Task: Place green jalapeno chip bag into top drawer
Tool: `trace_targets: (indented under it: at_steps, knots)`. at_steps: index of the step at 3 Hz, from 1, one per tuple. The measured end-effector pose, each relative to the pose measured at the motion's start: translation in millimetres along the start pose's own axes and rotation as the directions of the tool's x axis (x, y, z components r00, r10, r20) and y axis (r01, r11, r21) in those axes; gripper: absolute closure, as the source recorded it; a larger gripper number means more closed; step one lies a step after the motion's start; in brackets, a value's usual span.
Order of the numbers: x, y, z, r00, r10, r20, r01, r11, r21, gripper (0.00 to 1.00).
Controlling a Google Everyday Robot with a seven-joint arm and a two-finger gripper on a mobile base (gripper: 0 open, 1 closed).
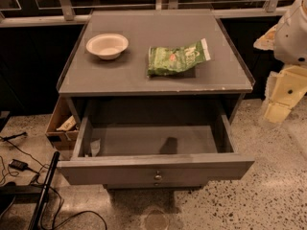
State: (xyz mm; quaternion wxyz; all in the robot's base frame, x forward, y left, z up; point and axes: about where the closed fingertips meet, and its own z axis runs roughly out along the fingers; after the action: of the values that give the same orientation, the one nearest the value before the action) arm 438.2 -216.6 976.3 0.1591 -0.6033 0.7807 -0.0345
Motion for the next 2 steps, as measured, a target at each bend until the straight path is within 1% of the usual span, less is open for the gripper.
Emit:
trace_targets:
  at_steps: [1,2]
  knots:
    - [0,0,0,1.000,0.000,0.000,0.000,1.0000,0.001,0.00]
    - [-2,-19,2,0.998,0.033,0.051,-0.035,0.9987,0.036,0.00]
